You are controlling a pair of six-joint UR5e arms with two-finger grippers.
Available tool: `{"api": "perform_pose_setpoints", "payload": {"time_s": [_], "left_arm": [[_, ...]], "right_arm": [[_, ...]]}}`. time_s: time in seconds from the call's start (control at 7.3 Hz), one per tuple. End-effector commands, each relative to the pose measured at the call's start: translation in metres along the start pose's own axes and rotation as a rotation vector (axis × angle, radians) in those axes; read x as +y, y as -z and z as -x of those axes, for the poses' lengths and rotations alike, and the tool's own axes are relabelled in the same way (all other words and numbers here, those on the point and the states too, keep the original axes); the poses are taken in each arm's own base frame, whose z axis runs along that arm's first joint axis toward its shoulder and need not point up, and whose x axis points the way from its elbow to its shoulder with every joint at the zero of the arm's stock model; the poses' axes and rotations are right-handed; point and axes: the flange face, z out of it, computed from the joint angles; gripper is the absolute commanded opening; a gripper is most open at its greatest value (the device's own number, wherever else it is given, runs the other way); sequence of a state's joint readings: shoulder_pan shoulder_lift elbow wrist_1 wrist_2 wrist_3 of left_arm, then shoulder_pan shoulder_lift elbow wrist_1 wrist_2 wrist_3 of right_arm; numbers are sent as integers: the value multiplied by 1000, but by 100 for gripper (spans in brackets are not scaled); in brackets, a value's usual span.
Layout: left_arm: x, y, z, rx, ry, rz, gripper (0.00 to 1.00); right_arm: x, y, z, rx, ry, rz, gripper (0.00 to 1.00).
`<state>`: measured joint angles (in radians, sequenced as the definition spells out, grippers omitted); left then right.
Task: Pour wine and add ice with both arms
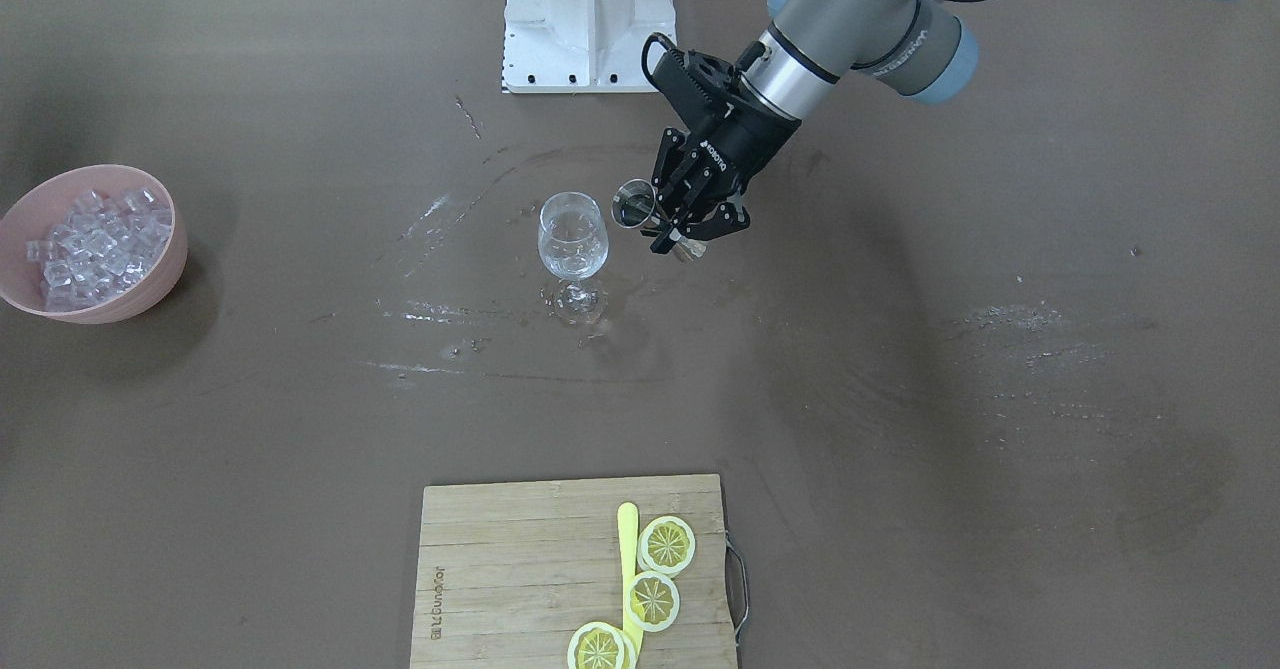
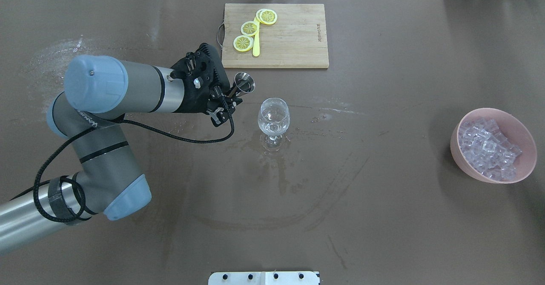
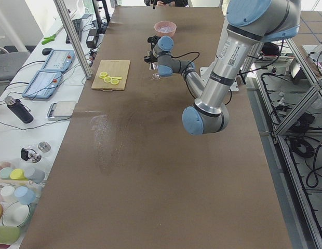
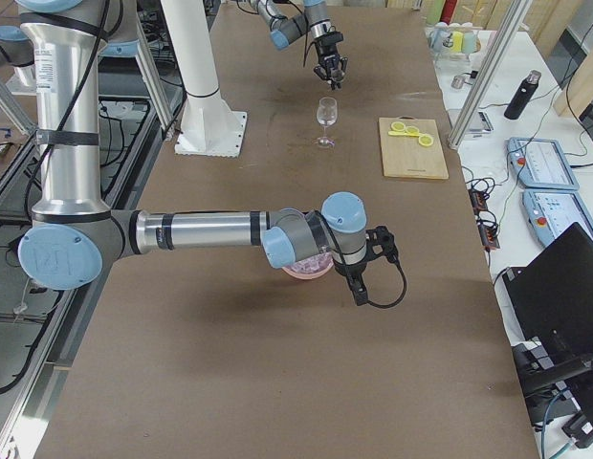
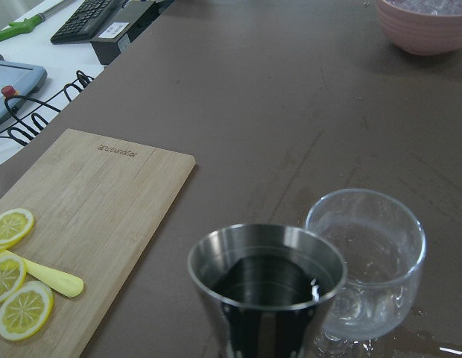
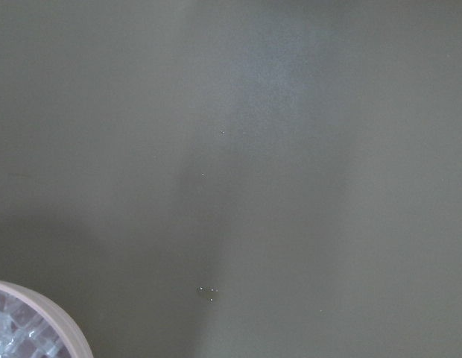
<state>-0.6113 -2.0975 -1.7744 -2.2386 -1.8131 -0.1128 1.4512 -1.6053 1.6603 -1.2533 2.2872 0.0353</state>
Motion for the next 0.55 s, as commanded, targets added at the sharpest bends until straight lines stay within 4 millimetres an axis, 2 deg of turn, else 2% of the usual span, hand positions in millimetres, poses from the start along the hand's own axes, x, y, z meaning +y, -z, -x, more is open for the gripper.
{"api": "perform_pose_setpoints", "payload": {"time_s": [0.0,0.41], "left_arm": [[-1,-7,-10,12,-5,37,0],[-17,1,-24,21,-36,92,0]], "right_arm": [[1,0,0,-3,-1,1,100],[1,-1,0,-3,-2,2,100]]}}
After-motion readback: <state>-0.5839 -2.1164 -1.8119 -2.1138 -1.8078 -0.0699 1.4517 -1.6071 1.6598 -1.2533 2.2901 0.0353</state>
